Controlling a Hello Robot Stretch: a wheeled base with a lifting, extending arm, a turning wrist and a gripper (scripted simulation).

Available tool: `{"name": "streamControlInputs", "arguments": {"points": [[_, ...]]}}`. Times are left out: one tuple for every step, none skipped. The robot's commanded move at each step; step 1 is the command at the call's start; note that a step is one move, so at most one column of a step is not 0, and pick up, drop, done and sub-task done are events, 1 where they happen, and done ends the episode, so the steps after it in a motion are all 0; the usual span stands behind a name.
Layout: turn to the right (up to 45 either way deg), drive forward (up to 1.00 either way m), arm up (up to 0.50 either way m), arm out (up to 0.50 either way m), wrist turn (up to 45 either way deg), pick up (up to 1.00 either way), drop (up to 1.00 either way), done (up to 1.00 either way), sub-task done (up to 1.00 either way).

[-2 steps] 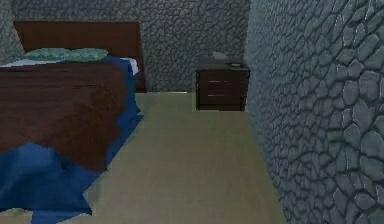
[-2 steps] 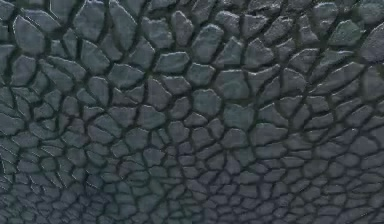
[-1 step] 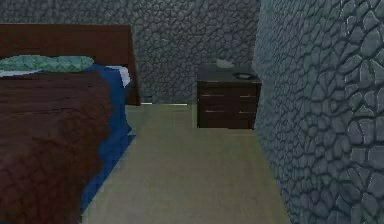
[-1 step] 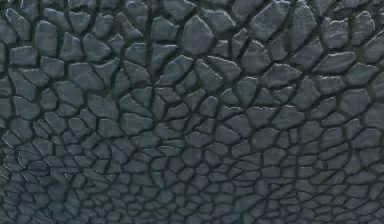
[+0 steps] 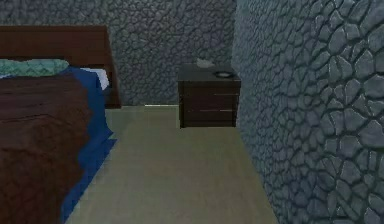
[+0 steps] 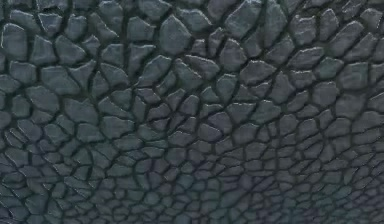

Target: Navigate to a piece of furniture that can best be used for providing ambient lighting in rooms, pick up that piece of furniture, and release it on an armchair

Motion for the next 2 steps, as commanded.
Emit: {"name": "streamControlInputs", "arguments": {"points": [[0.0, 1.00, 0.00, 0.00, 0.0, 0.00, 0.00, 0.00, 0.00], [6.0, 0.00, 0.00, 0.00, 0.0, 0.00, 0.00, 0.00, 0.00]]}}
